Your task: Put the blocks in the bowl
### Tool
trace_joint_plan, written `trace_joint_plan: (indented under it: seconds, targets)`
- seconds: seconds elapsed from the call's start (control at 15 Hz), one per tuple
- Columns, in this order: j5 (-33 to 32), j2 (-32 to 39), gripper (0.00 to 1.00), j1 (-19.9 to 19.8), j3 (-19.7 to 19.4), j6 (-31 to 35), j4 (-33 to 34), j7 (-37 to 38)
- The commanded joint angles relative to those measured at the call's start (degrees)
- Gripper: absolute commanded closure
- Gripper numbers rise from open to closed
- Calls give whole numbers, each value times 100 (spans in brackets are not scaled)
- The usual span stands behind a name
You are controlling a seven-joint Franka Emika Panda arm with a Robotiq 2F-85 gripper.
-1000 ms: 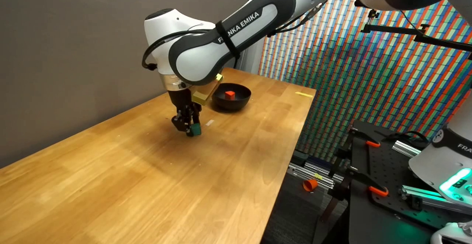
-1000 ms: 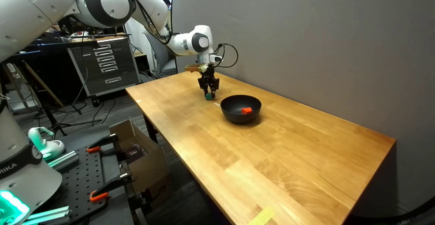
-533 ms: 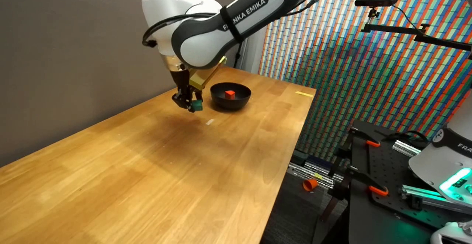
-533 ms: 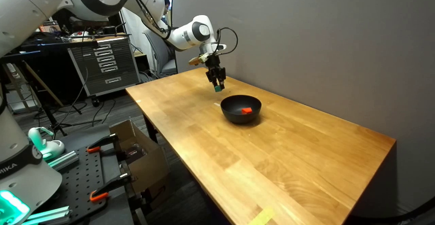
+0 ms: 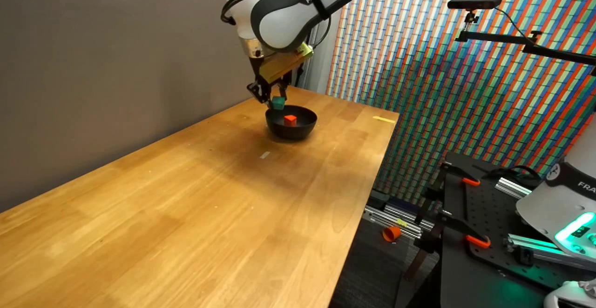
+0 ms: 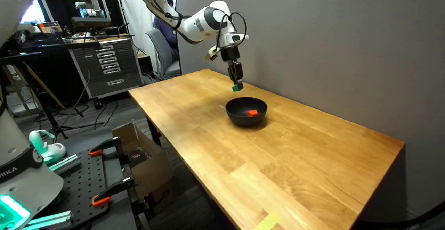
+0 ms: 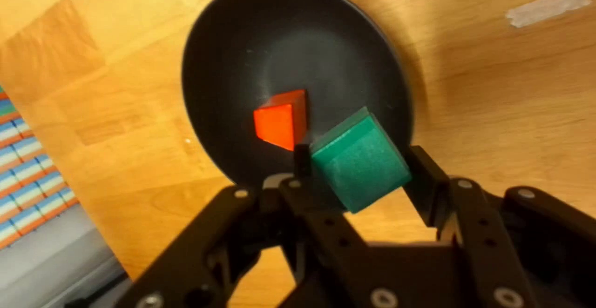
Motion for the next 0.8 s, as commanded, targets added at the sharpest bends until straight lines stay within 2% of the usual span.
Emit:
trace_joint_plan:
  seconds: [0.0,0.07,0.27,0.53,0.73]
  targets:
    - [-77,-479,23,-301,33,298,-719,497]
    - [-138,-508,22,-336,30,316,-797,556]
    - [-85,-725,1,-430,173,485,-1209,519]
    - [111,-1247,0,-494,623,467,-2033,32]
    - [497,-1880,0,-648,1075,453,-2813,-572]
